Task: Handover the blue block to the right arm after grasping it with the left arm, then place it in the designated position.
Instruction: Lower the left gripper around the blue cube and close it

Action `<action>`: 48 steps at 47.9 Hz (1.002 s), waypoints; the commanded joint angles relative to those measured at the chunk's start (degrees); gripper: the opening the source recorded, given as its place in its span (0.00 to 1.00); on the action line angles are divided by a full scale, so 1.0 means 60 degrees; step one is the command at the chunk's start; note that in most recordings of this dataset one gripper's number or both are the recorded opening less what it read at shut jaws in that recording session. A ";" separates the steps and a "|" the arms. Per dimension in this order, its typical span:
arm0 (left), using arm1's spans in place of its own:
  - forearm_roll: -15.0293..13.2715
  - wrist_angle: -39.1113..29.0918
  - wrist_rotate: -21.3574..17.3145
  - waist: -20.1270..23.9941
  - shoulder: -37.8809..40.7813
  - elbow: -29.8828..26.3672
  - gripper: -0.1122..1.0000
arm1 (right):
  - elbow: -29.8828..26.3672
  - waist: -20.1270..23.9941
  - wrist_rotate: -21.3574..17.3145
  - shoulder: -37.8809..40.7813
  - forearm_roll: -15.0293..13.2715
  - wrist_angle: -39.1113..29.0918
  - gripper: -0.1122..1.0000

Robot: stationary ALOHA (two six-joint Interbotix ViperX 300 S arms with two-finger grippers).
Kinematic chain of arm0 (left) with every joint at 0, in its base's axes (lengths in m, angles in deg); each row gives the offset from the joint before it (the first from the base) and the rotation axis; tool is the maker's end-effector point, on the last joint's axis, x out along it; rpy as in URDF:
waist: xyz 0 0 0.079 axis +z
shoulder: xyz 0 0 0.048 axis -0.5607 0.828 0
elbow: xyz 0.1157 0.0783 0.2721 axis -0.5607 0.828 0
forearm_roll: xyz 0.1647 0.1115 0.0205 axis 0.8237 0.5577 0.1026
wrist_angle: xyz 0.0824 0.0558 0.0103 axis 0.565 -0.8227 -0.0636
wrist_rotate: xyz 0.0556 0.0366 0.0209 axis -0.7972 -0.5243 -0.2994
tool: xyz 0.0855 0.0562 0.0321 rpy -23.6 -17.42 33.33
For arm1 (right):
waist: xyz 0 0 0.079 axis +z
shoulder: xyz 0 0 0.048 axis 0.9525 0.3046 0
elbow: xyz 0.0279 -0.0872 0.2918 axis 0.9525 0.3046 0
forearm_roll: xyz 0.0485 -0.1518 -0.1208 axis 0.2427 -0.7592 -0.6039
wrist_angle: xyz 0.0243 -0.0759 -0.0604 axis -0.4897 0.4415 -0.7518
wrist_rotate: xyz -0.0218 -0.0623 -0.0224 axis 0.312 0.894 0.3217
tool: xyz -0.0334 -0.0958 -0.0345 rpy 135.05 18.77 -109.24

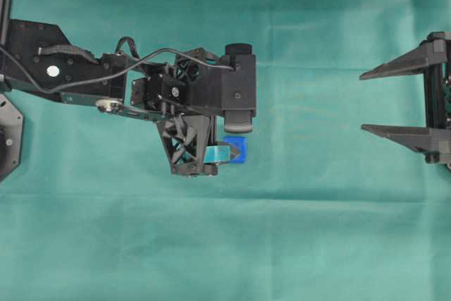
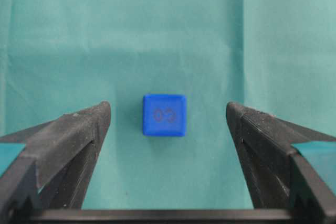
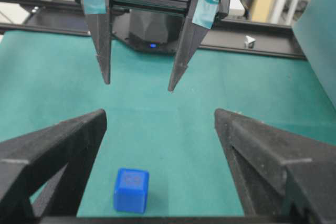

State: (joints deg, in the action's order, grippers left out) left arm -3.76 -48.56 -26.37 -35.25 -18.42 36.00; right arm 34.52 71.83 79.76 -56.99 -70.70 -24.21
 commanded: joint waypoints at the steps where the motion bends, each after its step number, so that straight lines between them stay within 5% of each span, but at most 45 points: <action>1: 0.0015 0.0029 0.0000 -0.0029 -0.0146 -0.0205 1.00 | -0.0249 -0.0015 0.0015 0.0029 -0.0015 0.0044 0.95; 22: 0.0029 0.0103 0.0000 -0.0029 -0.0044 -0.0059 1.00 | -0.0249 -0.0015 0.0015 0.0029 -0.0015 0.0044 0.95; 48: 0.0015 0.1743 0.0000 -0.0146 0.0806 0.1011 1.00 | -0.0234 -0.0015 0.0015 0.0146 -0.0015 0.0044 0.95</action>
State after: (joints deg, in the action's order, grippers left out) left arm -3.76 -39.51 -26.37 -35.60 -13.50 42.32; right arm 34.52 71.83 79.76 -56.46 -70.70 -24.21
